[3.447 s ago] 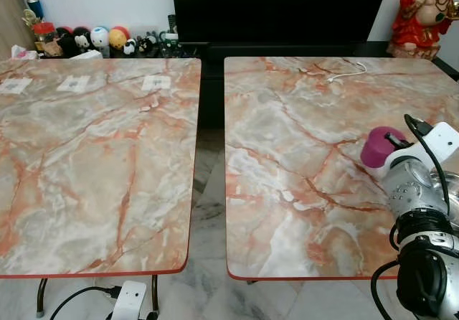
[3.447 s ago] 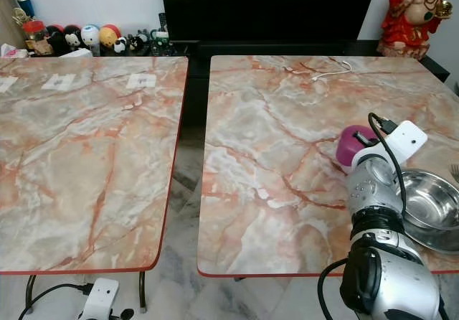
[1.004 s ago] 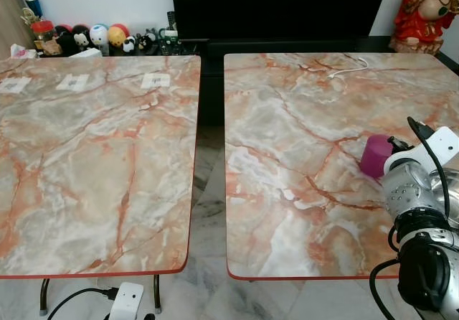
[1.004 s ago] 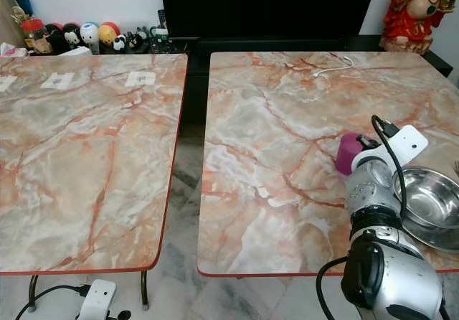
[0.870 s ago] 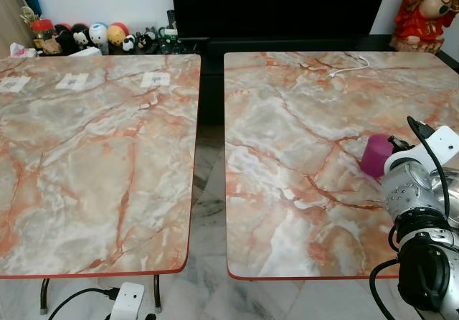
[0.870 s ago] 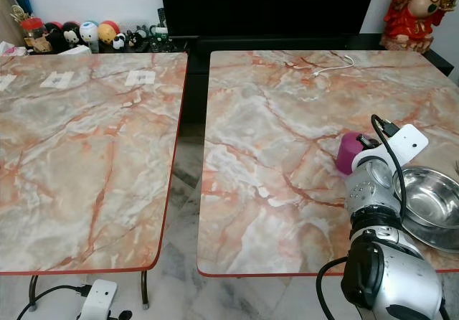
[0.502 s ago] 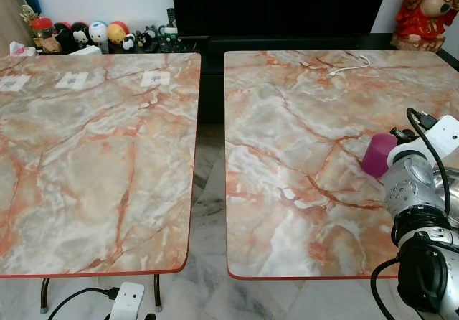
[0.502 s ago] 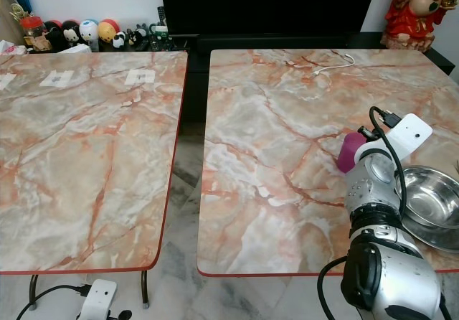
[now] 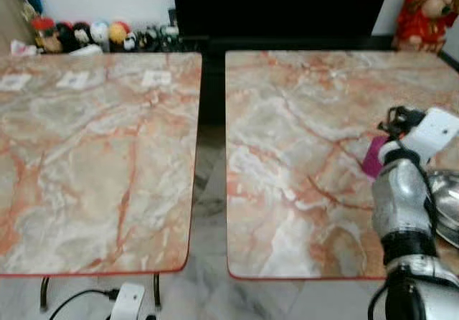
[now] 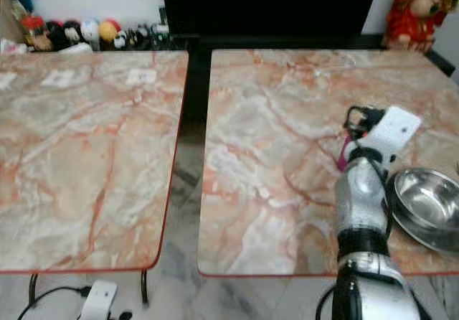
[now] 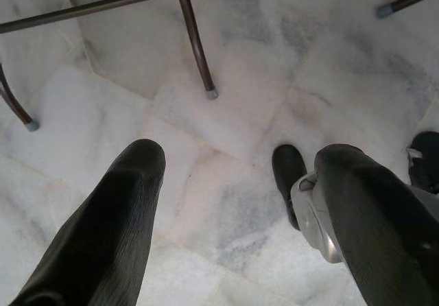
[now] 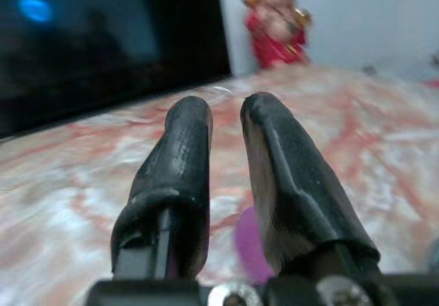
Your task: Setting the table
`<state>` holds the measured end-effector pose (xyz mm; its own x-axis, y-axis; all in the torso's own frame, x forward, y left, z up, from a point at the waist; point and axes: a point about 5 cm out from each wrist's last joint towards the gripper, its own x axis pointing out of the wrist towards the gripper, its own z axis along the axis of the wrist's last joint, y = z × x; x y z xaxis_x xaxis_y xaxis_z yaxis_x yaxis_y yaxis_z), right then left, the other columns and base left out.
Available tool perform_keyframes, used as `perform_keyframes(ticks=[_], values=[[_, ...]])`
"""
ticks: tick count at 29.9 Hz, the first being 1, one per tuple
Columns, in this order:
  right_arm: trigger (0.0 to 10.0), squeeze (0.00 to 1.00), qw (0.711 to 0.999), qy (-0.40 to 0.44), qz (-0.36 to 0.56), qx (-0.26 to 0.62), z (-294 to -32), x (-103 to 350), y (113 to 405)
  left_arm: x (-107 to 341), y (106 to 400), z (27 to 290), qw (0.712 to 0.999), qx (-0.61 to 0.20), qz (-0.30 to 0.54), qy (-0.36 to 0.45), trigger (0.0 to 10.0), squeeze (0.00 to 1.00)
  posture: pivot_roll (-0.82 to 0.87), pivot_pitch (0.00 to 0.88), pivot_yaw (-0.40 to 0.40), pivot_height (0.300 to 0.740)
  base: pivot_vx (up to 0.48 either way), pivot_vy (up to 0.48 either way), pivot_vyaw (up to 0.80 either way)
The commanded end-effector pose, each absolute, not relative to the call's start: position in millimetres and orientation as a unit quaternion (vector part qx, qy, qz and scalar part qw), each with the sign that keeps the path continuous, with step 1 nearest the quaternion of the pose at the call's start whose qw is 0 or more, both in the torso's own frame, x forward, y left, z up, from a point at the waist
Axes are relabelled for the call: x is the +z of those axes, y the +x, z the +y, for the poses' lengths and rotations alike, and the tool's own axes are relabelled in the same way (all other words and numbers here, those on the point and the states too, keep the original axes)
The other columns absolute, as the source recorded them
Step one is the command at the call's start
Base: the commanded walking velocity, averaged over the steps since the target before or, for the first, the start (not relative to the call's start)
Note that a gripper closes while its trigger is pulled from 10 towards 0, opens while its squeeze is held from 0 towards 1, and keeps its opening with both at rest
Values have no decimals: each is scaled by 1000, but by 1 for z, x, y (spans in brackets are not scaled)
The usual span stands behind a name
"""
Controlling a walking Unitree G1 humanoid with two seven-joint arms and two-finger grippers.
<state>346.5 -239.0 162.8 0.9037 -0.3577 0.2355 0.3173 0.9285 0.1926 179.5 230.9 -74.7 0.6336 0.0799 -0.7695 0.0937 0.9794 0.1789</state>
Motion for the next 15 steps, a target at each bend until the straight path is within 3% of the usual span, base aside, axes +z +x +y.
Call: perform_keyframes(ticks=[1, 12, 15], values=[[10000, 0, 974, 54, -165, -146, -230, 173, 342, -76, 176, 233, 896, -3, 432, 102, 10000, 0, 62, 3, -22, 740, 0, 0, 0], [10000, 0, 986, 47, -125, -96, -195, 128, 305, -76, 175, 233, 895, -6, 434, 104, 10000, 0, 78, 0, -19, 740, 0, 0, 0], [10000, 0, 987, 46, -125, -89, -190, 130, 302, -76, 175, 235, 893, -9, 436, 111, 10000, 0, 76, 0, -7, 740, 0, 0, 800]])
